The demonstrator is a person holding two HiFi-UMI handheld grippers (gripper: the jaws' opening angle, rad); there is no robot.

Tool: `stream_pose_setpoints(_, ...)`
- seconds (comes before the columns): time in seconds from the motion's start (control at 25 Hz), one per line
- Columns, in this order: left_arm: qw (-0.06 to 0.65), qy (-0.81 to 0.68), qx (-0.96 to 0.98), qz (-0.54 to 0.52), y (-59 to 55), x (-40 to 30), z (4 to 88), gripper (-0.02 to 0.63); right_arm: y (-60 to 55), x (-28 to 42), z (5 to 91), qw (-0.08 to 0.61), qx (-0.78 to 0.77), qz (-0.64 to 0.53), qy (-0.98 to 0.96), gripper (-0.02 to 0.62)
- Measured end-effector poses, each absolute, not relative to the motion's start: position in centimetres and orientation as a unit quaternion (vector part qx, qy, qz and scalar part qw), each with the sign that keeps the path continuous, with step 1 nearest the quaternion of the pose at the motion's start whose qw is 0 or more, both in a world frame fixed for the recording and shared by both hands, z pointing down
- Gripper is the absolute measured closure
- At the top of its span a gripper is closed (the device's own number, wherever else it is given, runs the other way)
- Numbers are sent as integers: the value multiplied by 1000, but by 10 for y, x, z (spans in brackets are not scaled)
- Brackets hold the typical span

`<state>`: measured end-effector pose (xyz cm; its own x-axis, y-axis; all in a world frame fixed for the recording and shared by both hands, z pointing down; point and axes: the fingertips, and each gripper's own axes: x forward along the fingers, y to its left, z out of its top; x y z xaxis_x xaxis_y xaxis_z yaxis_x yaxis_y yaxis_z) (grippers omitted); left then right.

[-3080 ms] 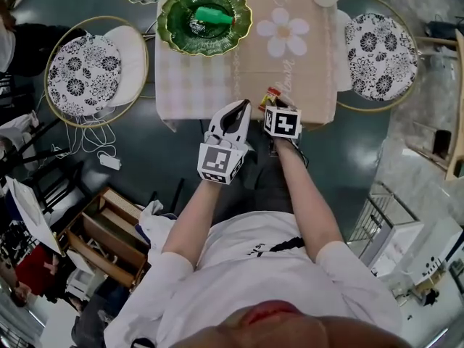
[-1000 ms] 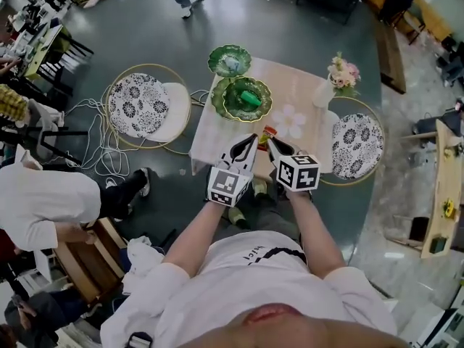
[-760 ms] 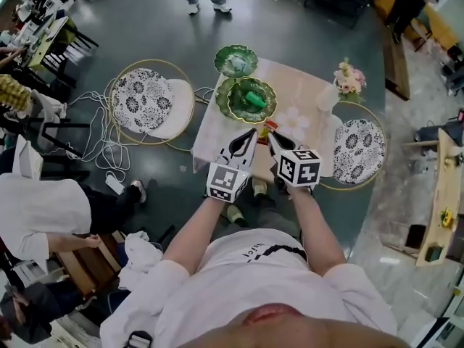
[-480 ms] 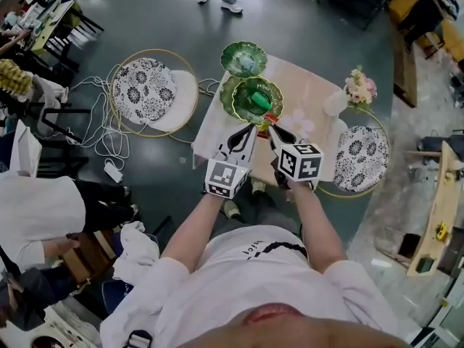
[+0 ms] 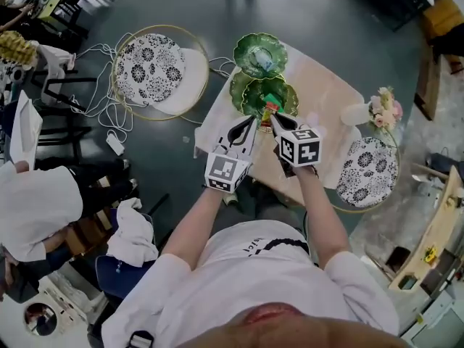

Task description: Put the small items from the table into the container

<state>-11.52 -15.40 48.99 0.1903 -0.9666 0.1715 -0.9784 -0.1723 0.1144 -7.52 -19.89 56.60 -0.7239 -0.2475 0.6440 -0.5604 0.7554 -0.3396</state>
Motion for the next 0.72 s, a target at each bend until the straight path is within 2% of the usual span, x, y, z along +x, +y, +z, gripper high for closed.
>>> stream_pose_setpoints(0.72, 149, -669, 727, 47, -186, -141, 539, 598, -209, -109, 643, 386, 135, 237, -881, 560)
